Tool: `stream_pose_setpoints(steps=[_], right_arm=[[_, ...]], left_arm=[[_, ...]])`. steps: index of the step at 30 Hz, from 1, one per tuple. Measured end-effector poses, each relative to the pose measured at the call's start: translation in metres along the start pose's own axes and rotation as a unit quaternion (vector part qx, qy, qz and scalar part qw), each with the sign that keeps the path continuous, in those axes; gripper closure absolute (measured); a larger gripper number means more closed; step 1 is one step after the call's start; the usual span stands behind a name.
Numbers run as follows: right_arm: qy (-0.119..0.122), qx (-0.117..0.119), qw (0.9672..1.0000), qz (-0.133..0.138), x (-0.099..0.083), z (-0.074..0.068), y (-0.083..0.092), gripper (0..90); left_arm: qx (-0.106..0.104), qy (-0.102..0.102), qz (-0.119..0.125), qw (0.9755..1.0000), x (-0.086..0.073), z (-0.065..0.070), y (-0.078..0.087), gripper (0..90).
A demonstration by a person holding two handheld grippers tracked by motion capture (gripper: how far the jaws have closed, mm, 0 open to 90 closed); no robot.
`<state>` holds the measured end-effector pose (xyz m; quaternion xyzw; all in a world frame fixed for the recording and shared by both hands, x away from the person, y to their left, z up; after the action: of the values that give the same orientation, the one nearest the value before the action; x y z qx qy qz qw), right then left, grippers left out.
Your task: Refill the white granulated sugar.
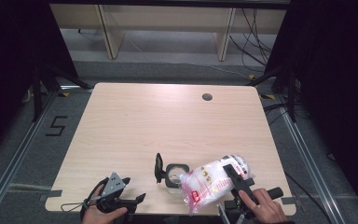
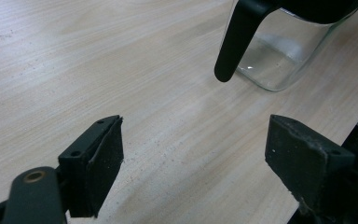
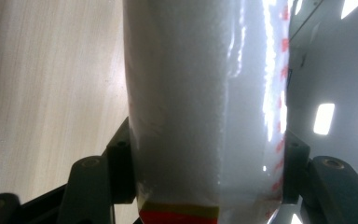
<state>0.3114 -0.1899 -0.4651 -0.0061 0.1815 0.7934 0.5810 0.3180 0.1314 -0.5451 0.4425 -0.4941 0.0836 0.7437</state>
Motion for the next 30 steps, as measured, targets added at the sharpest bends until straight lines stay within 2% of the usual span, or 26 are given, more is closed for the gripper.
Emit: stream_pose_setpoints(steps=[2, 3, 4, 5, 8, 9, 10, 12, 13, 14, 15, 16, 20, 21, 22, 23, 24, 25, 27, 28, 29, 30], right_arm=[[-0.002, 0.005, 1.0, -0.004, -0.0006, -0.0004, 0.0007, 41.6], [-0.015, 0.006, 0.9998, -0.01, -0.0012, -0.0022, 0.001, 41.7], [-0.015, 0.006, 0.9998, -0.01, -0.0012, -0.0022, 0.001, 41.7], [-0.012, 0.002, 0.9999, -0.008, -0.0012, -0.0015, 0.0011, 41.7], [-0.004, 0.0, 1.0, -0.006, -0.0006, 0.0017, 0.0013, 41.7], [-0.001, -0.002, 1.0, -0.006, -0.0005, 0.0024, 0.0012, 41.7], [0.022, -0.008, 0.9997, -0.001, 0.0007, 0.0056, 0.0009, 41.7], [0.025, -0.004, 0.9997, -0.005, 0.0006, 0.0054, 0.0013, 41.7], [0.024, -0.006, 0.9997, -0.001, 0.0008, 0.0054, 0.0006, 41.7], [0.022, -0.003, 0.9997, -0.003, 0.0009, 0.0045, 0.0002, 41.7], [0.033, -0.003, 0.9993, -0.015, 0.0006, 0.0054, 0.0015, 41.7], [0.014, 0.003, 0.9998, -0.015, 0.0003, -0.0002, 0.0, 41.7], [0.008, 0.006, 0.9998, -0.015, 0.0003, -0.0011, -0.0012, 41.8], [-0.012, -0.002, 0.9998, -0.017, -0.0008, -0.002, 0.0002, 41.8], [-0.012, -0.002, 0.9998, -0.017, -0.0008, -0.002, 0.0002, 41.8], [0.017, -0.003, 0.9998, -0.008, 0.0005, 0.0042, -0.0008, 41.9], [0.017, -0.003, 0.9998, -0.008, 0.0005, 0.0042, -0.0008, 41.9], [0.028, -0.003, 0.9996, -0.005, 0.0018, 0.0048, -0.0022, 41.9], [0.026, 0.004, 0.9995, -0.015, 0.0008, 0.0019, -0.0013, 42.0], [0.016, 0.004, 0.9996, -0.023, -0.0001, 0.0015, -0.0003, 42.0], [0.006, -0.004, 1.0, -0.006, 0.0008, 0.0008, -0.0025, 42.0], [0.008, -0.01, 0.9999, 0.003, 0.0008, 0.0016, -0.0034, 42.0]], left_arm=[[0.001, -0.003, -0.004, 1.0, -0.0007, -0.0003, 0.0, 18.6], [0.005, -0.016, -0.002, 0.9999, 0.0001, -0.0027, -0.0008, 18.7], [-0.002, 0.013, 0.01, 0.9999, 0.0008, 0.0028, -0.0027, 18.7], [-0.001, 0.008, 0.004, 1.0, 0.0001, 0.0025, -0.0016, 18.6], [-0.001, 0.012, 0.011, 0.9999, 0.0012, 0.0023, -0.0022, 18.6], [0.006, -0.017, -0.005, 0.9998, 0.0004, -0.0031, -0.0003, 18.6], [0.0, 0.011, 0.011, 0.9999, 0.001, 0.0024, -0.0023, 18.7], [0.0, 0.007, 0.006, 1.0, 0.0006, 0.002, -0.0016, 18.7], [-0.002, 0.014, 0.014, 0.9998, 0.0015, 0.0031, -0.0027, 18.7], [0.001, 0.006, 0.004, 1.0, 0.0007, 0.0015, -0.0013, 18.7], [-0.002, 0.014, 0.012, 0.9998, 0.0016, 0.0033, -0.0023, 18.7], [-0.002, 0.013, 0.012, 0.9998, 0.0014, 0.0033, -0.0021, 18.6], [-0.002, 0.014, 0.012, 0.9998, 0.0015, 0.003, -0.0025, 18.7], [-0.003, 0.012, 0.013, 0.9998, 0.0015, 0.0037, -0.0027, 18.7], [-0.003, 0.012, 0.013, 0.9998, 0.0015, 0.0037, -0.0027, 18.7], [0.002, 0.015, 0.004, 0.9999, 0.0002, 0.0027, -0.0016, 18.7], [0.002, 0.015, 0.004, 0.9999, 0.0002, 0.0027, -0.0016, 18.7], [-0.002, 0.016, 0.012, 0.9998, 0.0016, 0.0032, -0.0022, 18.7], [-0.001, 0.014, 0.012, 0.9998, 0.0014, 0.003, -0.0021, 18.7], [-0.002, 0.014, 0.011, 0.9998, 0.0013, 0.0032, -0.0019, 18.7], [0.004, -0.006, 0.002, 1.0, 0.0011, -0.0003, -0.0006, 18.6], [0.004, -0.009, 0.004, 0.9999, 0.0016, -0.0006, -0.0009, 18.7]])
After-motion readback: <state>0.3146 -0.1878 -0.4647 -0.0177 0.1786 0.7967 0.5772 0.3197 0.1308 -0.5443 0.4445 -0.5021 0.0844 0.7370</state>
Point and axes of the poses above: each handheld gripper's, and its own axes: y roughly backward along the jaws, x roughly out of its top, z roughly to its right, the point moved 7 cm from there along -y, roughly forward along the jaws, and after that the axes turned 4 degrees about y, right-handed, at the moved point
